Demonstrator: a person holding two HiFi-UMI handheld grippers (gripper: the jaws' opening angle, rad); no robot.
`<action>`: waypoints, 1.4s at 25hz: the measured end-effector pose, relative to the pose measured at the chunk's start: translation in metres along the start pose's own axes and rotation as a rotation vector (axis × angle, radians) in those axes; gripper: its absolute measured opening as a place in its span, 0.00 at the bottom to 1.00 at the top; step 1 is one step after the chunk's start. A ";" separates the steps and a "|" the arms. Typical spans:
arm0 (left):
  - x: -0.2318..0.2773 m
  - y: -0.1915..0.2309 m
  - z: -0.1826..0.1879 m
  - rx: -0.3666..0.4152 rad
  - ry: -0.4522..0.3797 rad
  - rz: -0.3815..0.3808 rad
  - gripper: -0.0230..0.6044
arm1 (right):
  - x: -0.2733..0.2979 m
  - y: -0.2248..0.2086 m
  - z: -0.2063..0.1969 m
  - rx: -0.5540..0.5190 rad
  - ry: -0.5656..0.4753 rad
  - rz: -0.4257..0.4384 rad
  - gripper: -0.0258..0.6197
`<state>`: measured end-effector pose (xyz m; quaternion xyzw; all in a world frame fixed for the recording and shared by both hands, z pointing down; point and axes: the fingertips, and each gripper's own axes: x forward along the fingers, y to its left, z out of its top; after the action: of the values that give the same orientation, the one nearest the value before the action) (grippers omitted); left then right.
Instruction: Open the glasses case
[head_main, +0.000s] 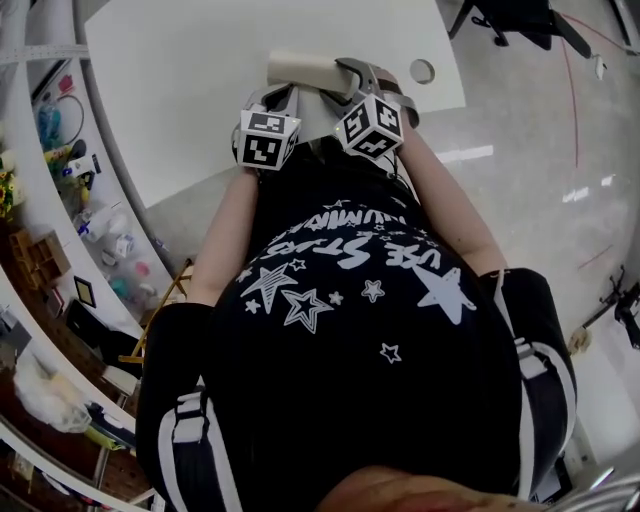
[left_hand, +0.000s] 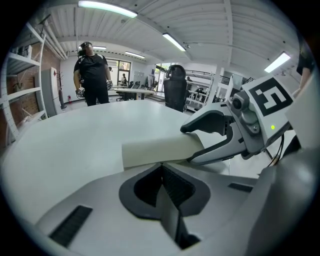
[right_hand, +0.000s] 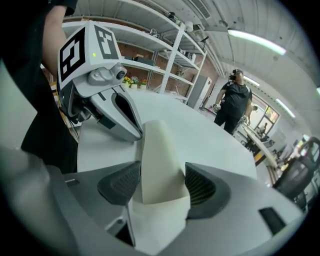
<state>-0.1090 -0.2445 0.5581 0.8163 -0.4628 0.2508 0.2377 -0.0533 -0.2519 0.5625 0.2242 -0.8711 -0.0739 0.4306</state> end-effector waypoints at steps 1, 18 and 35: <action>0.000 -0.001 0.001 -0.005 -0.001 0.001 0.06 | 0.001 0.000 -0.001 -0.012 0.005 -0.003 0.46; 0.002 -0.002 0.004 -0.007 0.010 -0.002 0.06 | 0.001 -0.001 -0.001 -0.020 0.027 0.002 0.46; 0.004 0.000 0.005 -0.013 0.012 -0.003 0.06 | 0.001 -0.006 0.000 0.058 0.066 0.127 0.46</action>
<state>-0.1062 -0.2497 0.5567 0.8139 -0.4618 0.2522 0.2462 -0.0518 -0.2577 0.5616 0.1832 -0.8707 -0.0135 0.4563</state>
